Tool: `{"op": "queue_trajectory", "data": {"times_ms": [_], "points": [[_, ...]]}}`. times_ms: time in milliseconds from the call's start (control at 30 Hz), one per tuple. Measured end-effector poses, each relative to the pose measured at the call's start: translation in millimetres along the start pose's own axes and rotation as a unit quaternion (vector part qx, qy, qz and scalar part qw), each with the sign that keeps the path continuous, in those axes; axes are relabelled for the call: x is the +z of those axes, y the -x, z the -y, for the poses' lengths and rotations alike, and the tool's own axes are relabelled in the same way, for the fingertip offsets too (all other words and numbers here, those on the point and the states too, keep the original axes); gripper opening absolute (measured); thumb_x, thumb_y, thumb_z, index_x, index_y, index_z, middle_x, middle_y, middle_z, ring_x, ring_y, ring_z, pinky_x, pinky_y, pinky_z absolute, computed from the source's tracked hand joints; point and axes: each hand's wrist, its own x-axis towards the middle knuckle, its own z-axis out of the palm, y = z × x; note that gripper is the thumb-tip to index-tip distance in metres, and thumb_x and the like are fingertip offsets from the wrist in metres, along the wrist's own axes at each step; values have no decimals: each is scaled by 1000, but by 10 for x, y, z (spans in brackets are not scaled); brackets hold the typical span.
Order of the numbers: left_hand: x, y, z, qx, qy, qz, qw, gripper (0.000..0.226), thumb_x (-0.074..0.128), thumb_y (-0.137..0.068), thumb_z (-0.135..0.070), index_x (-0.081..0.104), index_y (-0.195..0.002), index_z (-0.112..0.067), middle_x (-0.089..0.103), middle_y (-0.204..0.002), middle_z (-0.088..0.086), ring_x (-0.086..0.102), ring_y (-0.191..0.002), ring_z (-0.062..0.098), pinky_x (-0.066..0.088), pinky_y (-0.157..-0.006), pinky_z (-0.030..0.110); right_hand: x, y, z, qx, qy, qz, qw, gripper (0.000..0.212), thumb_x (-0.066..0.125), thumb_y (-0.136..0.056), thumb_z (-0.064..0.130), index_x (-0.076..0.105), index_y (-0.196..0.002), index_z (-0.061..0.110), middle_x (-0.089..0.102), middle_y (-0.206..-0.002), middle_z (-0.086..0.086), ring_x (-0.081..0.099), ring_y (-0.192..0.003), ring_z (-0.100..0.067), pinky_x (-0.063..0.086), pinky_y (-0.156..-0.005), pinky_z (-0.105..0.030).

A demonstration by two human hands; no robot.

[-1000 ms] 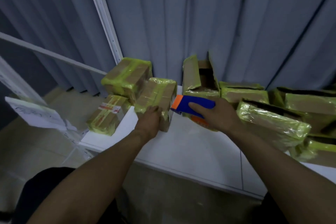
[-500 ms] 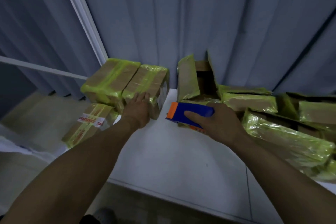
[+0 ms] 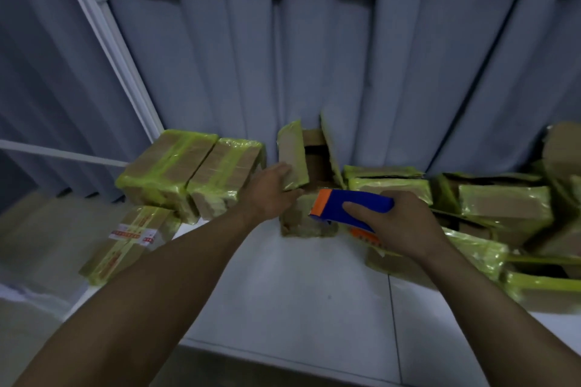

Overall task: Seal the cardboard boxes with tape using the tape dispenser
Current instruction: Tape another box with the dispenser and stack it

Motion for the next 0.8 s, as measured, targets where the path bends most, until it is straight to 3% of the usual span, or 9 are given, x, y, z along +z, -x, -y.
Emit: {"op": "queue_trajectory", "data": {"times_ms": [67,133,233,300,400,500,600,700,800], "points": [[95,-60,-49,-13,-9,1,1000,63,70,-90,-41,51,-143,-14,49,-149,1,44,-137,20,29,-113,28,-96,3,-56,4,-5,-15,1000,41,78,-79,61,70,-73,21,68,-64,5,64,-59,-8,41,-51,-23],[137,-56,-75,-27,-12,-18,999,49,65,-94,-35,56,-139,-17,56,-141,2,52,-130,21,37,-107,29,-148,2,-108,9,-11,-22,1000,42,77,-78,62,70,-74,20,69,-65,4,65,-60,-10,42,-50,-23],[166,36,-89,-5,15,-59,998,34,55,-100,-19,62,-131,-8,63,-133,8,57,-122,20,39,-97,22,-231,46,-164,12,-31,-20,999,40,78,-79,60,71,-75,21,69,-63,6,65,-57,-5,40,-45,-14],[129,125,-102,3,78,-72,994,30,50,-100,-13,64,-124,-3,67,-120,9,58,-113,18,44,-96,26,-303,99,-162,3,-57,-16,998,36,79,-80,57,72,-74,22,69,-61,9,63,-55,-1,38,-44,-11],[-6,351,-189,-11,44,-56,997,22,48,-102,-14,63,-118,-16,63,-102,2,52,-96,12,39,-83,22,-385,227,-107,-4,-148,-14,989,39,79,-81,55,77,-80,17,73,-68,2,66,-60,-7,45,-56,-23],[-101,715,-299,24,-19,-56,998,24,47,-103,-19,63,-118,-10,70,-102,9,64,-91,24,39,-73,25,-405,381,-22,-4,-222,-35,974,49,79,-81,57,78,-90,10,77,-83,-8,73,-81,-28,56,-69,-44],[-139,1172,-394,67,-43,-34,996,16,46,-102,-22,61,-107,-18,70,-93,2,67,-82,25,45,-63,29,-396,528,56,5,-263,-76,962,43,79,-82,53,77,-88,10,77,-81,-7,73,-81,-28,55,-70,-38],[-171,1590,-503,39,-57,-41,997,22,53,-97,-33,67,-112,-26,74,-104,-3,70,-90,25,56,-71,36,-352,688,90,16,-282,-107,953,41,79,-83,53,76,-86,12,76,-80,-3,74,-78,-21,59,-73,-41],[-174,1968,-718,35,-59,3,998,21,54,-94,-34,67,-109,-26,73,-107,-2,69,-94,25,58,-78,39,-309,828,91,22,-298,-104,949,35,79,-83,52,76,-88,18,77,-80,3,74,-75,-11,60,-76,-40]]}}
